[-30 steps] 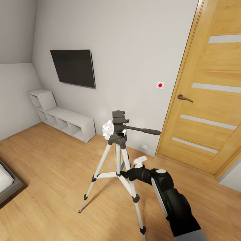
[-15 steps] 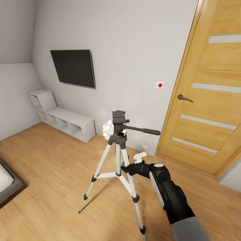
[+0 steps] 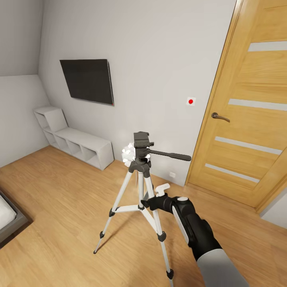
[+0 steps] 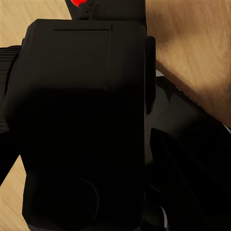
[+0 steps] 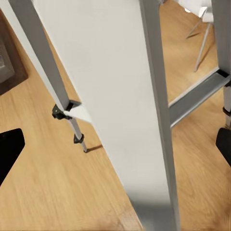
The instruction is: Attach the digital camera to the camera tripod in the bedroom.
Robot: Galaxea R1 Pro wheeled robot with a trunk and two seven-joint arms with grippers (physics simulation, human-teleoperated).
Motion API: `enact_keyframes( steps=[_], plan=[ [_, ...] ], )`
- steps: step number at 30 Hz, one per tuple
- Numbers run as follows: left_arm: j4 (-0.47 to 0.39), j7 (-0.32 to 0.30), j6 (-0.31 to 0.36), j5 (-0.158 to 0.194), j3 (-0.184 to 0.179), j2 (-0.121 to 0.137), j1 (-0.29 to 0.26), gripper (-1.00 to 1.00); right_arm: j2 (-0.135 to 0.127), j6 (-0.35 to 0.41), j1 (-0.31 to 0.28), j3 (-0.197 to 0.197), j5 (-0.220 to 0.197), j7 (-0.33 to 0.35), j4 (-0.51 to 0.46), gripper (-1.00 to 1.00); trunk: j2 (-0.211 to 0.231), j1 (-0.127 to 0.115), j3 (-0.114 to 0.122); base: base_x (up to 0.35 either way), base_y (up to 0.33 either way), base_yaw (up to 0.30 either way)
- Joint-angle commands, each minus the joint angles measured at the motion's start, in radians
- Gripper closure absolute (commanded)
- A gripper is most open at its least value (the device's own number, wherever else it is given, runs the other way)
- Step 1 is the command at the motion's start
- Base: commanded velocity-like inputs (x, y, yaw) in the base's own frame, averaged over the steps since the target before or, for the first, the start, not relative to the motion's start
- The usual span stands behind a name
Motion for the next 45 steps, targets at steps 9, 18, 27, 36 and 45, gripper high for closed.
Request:
enact_keyframes(
  steps=[9, 18, 27, 36, 45],
  plan=[
    [0.000, 0.004, 0.000, 0.005, -0.008, 0.000, -0.001, 1.00, 0.002, -0.078, -0.002, -0.012, 0.011, 0.007, 0.005, -1.00, -0.002, 0.001, -0.002, 0.000, 0.000, 0.000],
    [0.000, 0.004, 0.000, 0.005, -0.008, 0.000, -0.001, 1.00, 0.003, -0.128, -0.002, -0.023, 0.020, -0.036, 0.004, -1.00, -0.002, 0.001, -0.002, 0.000, 0.000, 0.000],
    [0.000, 0.004, 0.000, 0.005, -0.008, 0.000, -0.001, 1.00, 0.003, -0.130, -0.002, -0.021, 0.023, -0.060, 0.005, -1.00, -0.002, 0.001, -0.002, 0.000, 0.000, 0.000],
    [0.000, 0.004, 0.001, 0.005, -0.008, 0.000, -0.001, 1.00, 0.003, -0.131, -0.001, -0.018, 0.028, -0.061, 0.005, -1.00, -0.002, 0.001, -0.002, 0.000, 0.000, 0.000],
    [0.000, 0.004, 0.001, 0.005, -0.008, 0.000, -0.001, 1.00, 0.003, -0.128, -0.001, -0.018, 0.016, -0.062, 0.021, 1.00, -0.002, 0.001, -0.002, 0.000, 0.000, 0.000]
  ],
)
